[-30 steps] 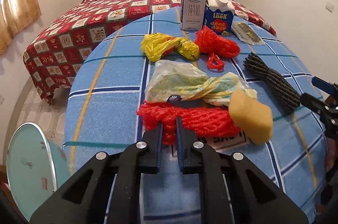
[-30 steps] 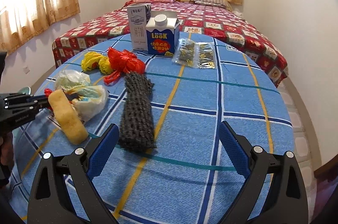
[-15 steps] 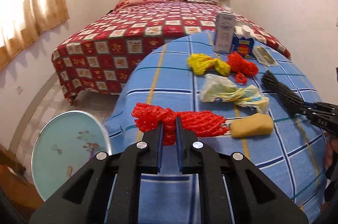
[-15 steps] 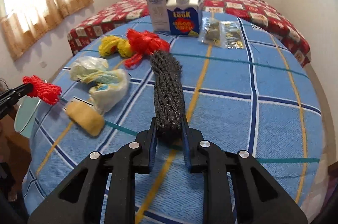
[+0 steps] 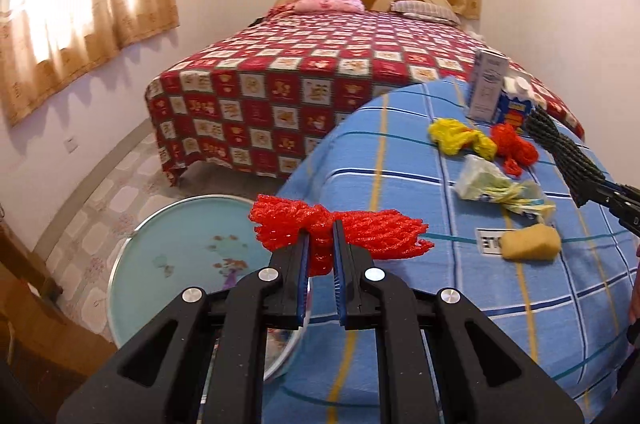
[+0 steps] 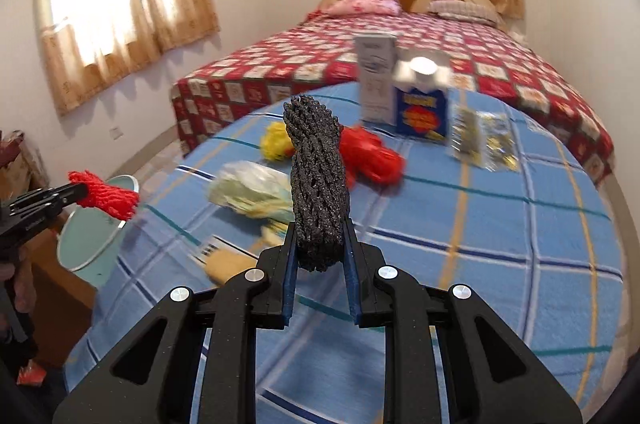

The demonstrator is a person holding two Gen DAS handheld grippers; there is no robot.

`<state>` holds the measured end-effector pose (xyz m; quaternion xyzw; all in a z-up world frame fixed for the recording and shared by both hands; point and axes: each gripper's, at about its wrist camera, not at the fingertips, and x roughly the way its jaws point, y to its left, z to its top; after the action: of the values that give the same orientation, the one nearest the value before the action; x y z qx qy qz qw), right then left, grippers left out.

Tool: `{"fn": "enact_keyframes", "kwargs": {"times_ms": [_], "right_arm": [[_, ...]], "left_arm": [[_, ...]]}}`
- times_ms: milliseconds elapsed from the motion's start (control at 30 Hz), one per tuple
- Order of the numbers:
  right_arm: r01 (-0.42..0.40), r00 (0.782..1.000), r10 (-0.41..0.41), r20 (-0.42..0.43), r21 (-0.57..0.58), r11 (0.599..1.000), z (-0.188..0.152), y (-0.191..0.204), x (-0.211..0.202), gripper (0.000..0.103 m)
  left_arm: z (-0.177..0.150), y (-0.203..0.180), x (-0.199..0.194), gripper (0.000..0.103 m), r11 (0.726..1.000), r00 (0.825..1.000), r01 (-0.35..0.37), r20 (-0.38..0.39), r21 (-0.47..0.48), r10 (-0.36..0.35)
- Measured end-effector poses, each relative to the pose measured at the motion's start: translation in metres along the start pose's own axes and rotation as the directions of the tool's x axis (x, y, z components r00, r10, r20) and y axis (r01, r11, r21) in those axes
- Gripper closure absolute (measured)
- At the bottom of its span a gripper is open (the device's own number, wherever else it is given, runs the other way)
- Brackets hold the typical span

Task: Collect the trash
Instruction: 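Carry the red net and black scrubber over the blue bin with both tools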

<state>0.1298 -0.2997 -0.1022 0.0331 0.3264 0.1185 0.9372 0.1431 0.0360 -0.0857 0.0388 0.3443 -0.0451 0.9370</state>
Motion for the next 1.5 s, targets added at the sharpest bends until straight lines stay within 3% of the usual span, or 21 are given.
{"fn": "enact_keyframes", "kwargs": {"times_ms": [767, 1500], "right_arm": [[-0.207, 0.978, 0.203, -0.042, -0.21, 0.955, 0.035, 0.135, 0.06, 0.081], [-0.28, 0.96, 0.256, -0.115, -0.322, 0.904, 0.033, 0.202, 0.096, 0.081]], "left_arm": [[-0.028, 0.093, -0.015, 0.093, 0.981, 0.984, -0.177, -0.048, -0.081, 0.173], [-0.047, 0.139, -0.018, 0.092, 0.955, 0.959, -0.276, -0.099, -0.112, 0.265]]}}
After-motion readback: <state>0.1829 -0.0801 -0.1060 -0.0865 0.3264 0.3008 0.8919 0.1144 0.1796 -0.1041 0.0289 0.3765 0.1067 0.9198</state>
